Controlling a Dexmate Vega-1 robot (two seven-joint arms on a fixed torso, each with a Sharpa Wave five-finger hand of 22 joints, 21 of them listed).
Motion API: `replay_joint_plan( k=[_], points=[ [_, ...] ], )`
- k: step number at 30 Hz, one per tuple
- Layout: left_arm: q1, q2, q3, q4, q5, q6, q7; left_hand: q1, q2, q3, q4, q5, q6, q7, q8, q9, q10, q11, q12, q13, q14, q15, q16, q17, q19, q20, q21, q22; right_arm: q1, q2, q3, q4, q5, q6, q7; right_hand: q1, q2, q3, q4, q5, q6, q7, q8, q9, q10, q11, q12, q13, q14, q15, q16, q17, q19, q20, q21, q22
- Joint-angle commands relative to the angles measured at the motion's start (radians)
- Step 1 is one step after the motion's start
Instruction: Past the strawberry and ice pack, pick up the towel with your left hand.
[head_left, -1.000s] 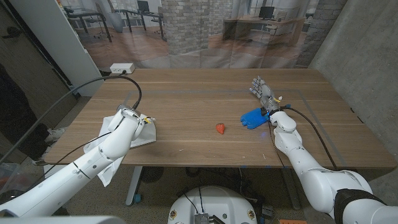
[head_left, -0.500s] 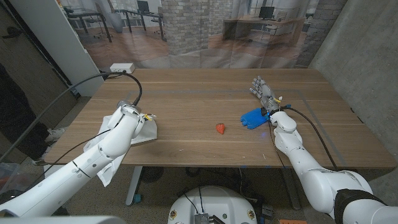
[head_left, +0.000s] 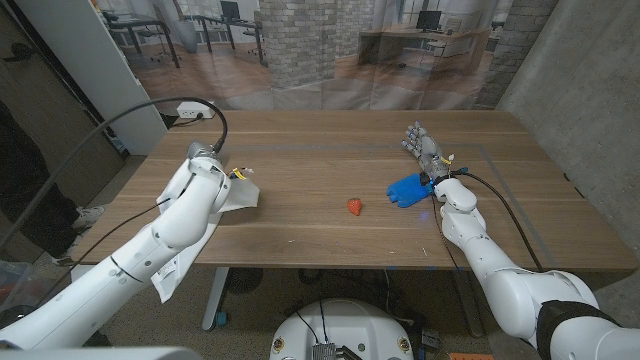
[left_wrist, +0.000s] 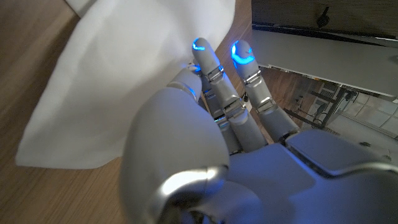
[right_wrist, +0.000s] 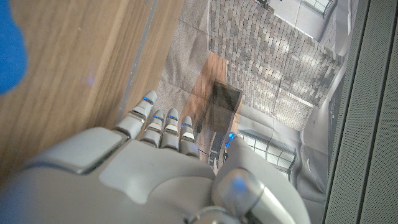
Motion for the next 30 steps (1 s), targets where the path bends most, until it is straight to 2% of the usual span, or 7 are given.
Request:
replay_joint_plan(
  k=[1,9,18,30],
  points=[
    [0.006,-0.031,-0.049,-0.062,-0.004,-0.034,0.063,-0.002,0.002,0.011,0.001,0.006,-0.005,0.001,0.006,0.003,0.085,-0.072,-0.001,0.008,0.010,0.001,-0.001,0.005,-0.008,-0.066,0.009,0.000,0.020,0.001,0.000,0.038,-0.002,0.019,0.004,-0.004,0.001,0.000,-0.004,0.005,0.004,-0.002,0.002,0.006,0.009,-0.002,0.003,0.001,0.008,0.001,0.001,0.004,0.008,0.000,0.000,0.003],
    [0.019,-0.058,-0.088,-0.089,-0.067,-0.042,0.129,-0.003,-0.001,0.013,0.000,0.008,-0.004,0.000,0.010,0.000,0.090,-0.071,-0.006,0.014,0.014,0.000,-0.001,0.011,-0.009,-0.068,0.021,-0.007,0.031,0.000,-0.002,0.054,-0.006,0.030,0.003,-0.004,0.000,0.000,-0.004,0.006,0.003,-0.001,0.002,0.006,0.009,-0.003,0.003,0.001,0.009,0.003,0.001,0.004,0.009,0.001,0.000,0.003],
    [0.031,-0.074,-0.105,-0.110,-0.107,-0.051,0.220,-0.005,-0.002,0.017,0.000,0.011,-0.005,0.002,0.015,-0.003,0.098,-0.068,-0.013,0.021,0.016,0.001,-0.004,0.018,-0.015,-0.067,0.033,-0.015,0.040,-0.001,-0.004,0.070,-0.007,0.039,0.007,-0.004,0.000,0.000,-0.005,0.006,0.004,-0.001,0.002,0.006,0.010,-0.002,0.003,0.001,0.009,0.002,0.001,0.004,0.009,0.000,0.000,0.003],
    [0.070,-0.090,-0.146,-0.142,-0.187,-0.054,0.385,-0.007,-0.005,0.021,-0.001,0.016,-0.006,0.002,0.020,-0.006,0.102,-0.067,-0.022,0.029,0.019,0.001,-0.006,0.025,-0.017,-0.068,0.049,-0.026,0.038,-0.003,0.000,0.069,-0.004,0.044,0.007,-0.004,0.000,0.000,-0.005,0.006,0.005,0.000,0.002,0.006,0.009,-0.003,0.003,0.001,0.009,0.001,0.001,0.004,0.009,0.000,0.000,0.003]
  ],
)
